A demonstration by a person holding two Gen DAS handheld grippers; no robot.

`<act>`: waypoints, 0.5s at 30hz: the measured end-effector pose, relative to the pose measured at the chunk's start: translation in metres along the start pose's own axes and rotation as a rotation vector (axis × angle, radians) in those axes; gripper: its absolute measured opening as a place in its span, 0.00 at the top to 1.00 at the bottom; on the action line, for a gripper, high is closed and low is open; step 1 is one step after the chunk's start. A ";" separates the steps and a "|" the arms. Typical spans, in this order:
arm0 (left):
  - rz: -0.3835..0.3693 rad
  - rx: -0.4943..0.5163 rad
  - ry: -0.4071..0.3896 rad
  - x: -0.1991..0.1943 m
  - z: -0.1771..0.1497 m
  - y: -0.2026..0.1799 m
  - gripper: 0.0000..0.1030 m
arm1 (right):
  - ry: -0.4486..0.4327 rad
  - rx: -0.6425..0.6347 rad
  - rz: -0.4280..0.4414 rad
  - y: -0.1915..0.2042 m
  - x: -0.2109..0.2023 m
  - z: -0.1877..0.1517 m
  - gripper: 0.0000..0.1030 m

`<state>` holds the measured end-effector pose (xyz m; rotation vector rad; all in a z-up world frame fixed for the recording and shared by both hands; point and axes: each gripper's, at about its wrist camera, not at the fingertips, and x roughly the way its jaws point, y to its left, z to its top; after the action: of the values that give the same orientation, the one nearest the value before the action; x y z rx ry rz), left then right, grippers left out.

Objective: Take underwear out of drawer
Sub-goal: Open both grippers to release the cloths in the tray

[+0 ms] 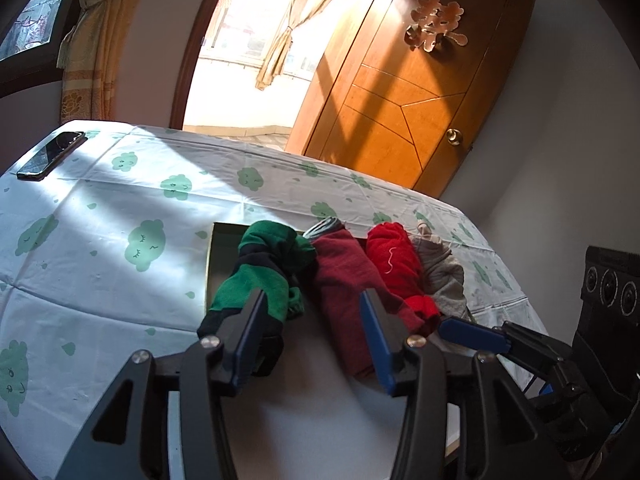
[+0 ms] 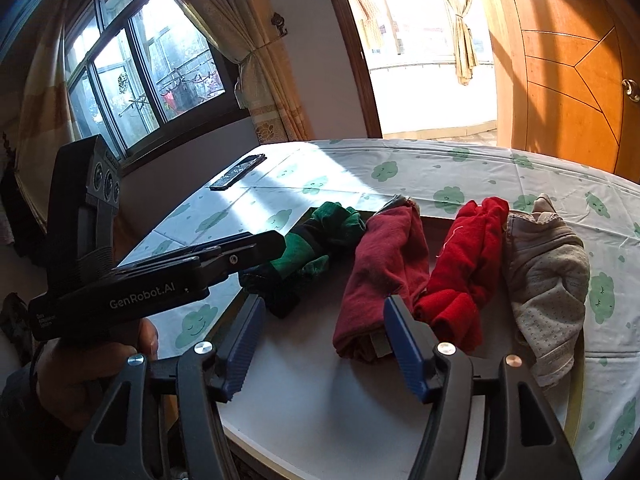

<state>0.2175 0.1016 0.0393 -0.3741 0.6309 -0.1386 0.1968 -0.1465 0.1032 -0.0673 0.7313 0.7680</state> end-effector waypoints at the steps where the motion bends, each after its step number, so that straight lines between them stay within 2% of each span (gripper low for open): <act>1: -0.007 0.009 0.000 -0.003 -0.003 -0.002 0.53 | -0.002 -0.004 0.005 0.003 -0.003 -0.003 0.37; 7: -0.027 0.063 -0.019 -0.025 -0.025 -0.017 0.53 | -0.016 -0.016 0.037 0.010 -0.024 -0.024 0.36; 12: -0.058 0.078 -0.021 -0.042 -0.050 -0.023 0.45 | -0.022 -0.012 0.059 0.010 -0.040 -0.043 0.36; 15: -0.071 0.080 -0.011 -0.049 -0.067 -0.026 0.45 | -0.028 -0.005 0.069 0.011 -0.050 -0.058 0.36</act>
<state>0.1378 0.0697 0.0262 -0.3202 0.5998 -0.2284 0.1312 -0.1869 0.0930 -0.0358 0.7078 0.8349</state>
